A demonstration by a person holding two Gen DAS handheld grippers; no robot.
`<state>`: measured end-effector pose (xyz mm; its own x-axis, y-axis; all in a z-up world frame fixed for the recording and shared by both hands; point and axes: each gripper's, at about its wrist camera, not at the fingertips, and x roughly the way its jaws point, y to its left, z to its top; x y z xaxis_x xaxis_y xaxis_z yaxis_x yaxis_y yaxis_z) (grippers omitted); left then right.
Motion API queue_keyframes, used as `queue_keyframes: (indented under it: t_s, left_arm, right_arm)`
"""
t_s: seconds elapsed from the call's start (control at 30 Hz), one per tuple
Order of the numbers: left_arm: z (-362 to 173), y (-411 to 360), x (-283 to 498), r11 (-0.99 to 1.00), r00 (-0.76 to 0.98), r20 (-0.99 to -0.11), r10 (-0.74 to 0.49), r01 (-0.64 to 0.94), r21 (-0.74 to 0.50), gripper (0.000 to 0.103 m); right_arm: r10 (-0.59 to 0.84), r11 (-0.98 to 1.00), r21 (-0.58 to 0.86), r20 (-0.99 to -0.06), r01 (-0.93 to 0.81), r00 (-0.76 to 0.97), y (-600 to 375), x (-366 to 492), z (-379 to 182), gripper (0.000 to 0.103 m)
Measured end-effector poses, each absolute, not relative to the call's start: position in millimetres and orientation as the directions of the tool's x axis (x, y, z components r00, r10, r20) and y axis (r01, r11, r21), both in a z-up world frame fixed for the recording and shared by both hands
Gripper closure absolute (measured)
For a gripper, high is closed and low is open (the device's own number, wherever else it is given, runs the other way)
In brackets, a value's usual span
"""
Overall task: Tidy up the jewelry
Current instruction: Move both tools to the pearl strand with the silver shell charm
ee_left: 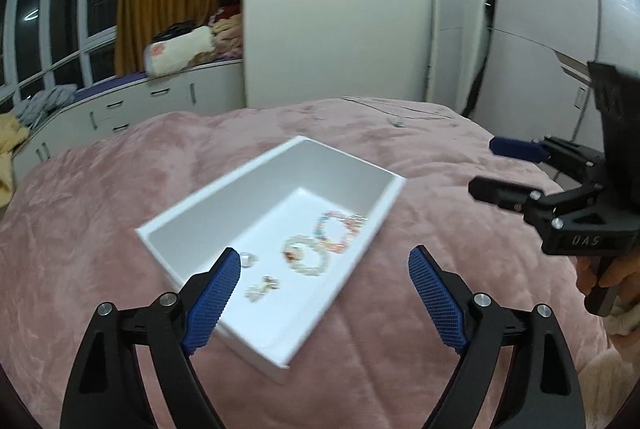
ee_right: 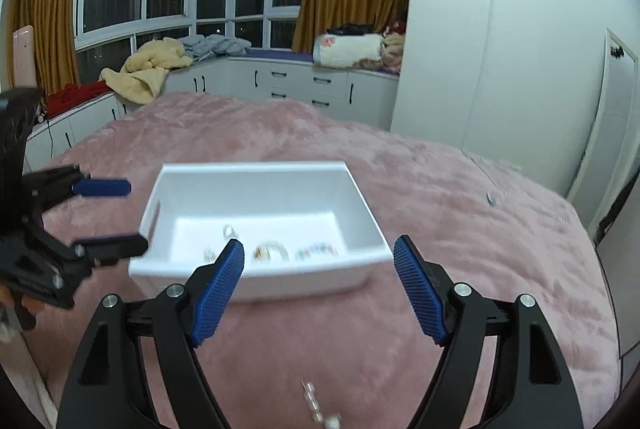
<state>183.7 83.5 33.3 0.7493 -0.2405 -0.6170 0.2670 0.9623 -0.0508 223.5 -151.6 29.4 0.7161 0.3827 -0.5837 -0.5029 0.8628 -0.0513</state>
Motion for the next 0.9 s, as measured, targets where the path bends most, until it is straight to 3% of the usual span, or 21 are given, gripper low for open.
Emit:
queue_keyframes:
  t_s: [0.53, 0.9]
  left_arm:
    - [-18, -19, 199, 0.925, 0.668, -0.685, -0.291, 0.379, -0.024, 0.015]
    - [-72, -54, 216, 0.895, 0.588, -0.736, -0.335, 0.442, -0.054, 0.015]
  right_arm:
    - [0.35, 0.877, 0.005, -0.692, -0.481, 0.631, -219, 182, -63, 0.03]
    - [0.336, 0.844, -0.031, -0.747, -0.535, 0.574, -221, 179, -109, 0.043]
